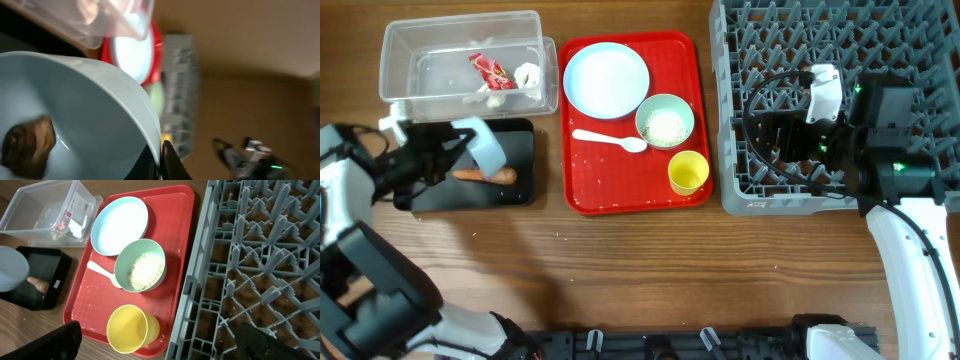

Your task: Sort waste into correct bins and load items into the dishwasher rack

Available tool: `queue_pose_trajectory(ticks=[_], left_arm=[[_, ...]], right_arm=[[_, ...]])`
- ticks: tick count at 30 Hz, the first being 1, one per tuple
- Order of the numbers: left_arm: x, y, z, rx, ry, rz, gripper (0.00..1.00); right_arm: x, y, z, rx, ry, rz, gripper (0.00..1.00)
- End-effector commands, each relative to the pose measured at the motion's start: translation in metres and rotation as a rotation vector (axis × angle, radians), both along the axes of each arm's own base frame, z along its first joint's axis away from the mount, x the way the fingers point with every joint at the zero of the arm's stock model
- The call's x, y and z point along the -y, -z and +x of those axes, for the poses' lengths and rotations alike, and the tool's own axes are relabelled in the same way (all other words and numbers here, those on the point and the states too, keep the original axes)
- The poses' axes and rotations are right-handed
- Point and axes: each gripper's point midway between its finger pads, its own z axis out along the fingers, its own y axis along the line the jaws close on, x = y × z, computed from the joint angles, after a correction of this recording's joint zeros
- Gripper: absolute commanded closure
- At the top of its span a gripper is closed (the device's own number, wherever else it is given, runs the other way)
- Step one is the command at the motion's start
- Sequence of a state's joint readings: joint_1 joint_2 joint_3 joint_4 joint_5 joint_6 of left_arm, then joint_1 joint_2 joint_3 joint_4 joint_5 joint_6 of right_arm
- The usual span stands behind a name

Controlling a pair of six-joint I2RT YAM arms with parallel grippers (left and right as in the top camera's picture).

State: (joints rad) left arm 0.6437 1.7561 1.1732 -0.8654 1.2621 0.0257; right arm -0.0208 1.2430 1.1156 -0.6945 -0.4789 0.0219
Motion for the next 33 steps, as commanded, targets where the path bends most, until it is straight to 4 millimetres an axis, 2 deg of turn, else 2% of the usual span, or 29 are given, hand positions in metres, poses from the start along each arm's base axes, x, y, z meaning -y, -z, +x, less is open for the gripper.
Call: queue_pose_trajectory(ticks=[1,4,18,26,33], left_arm=[[-0.015,-0.027,-0.001,0.156,-0.032,-0.277,0.96],[-0.021,-0.023,-0.002,0.129,-0.055,-0.300,0.96],[-0.019,-0.024,-0.002,0.057,-0.065,-0.359,0.96],[0.003,-0.047,-0.004,0.100,-0.006,-0.279,0.96],[0.044,-0.058,-0.013,0.042,0.054,-0.006,0.96]], right_arm=[[-0.004,-0.007,0.004,0.011,-0.009,0.023,0.00],[-0.004,-0.007,0.004,0.009,-0.008,0.024,0.00],[-0.004,-0.007,0.003,-0.001,0.004,0.034,0.00],[-0.004,-0.010,0.007,0.023,0.004,0.030,0.00],[-0.004,-0.011,0.008,0.029,0.005,0.030,0.00]])
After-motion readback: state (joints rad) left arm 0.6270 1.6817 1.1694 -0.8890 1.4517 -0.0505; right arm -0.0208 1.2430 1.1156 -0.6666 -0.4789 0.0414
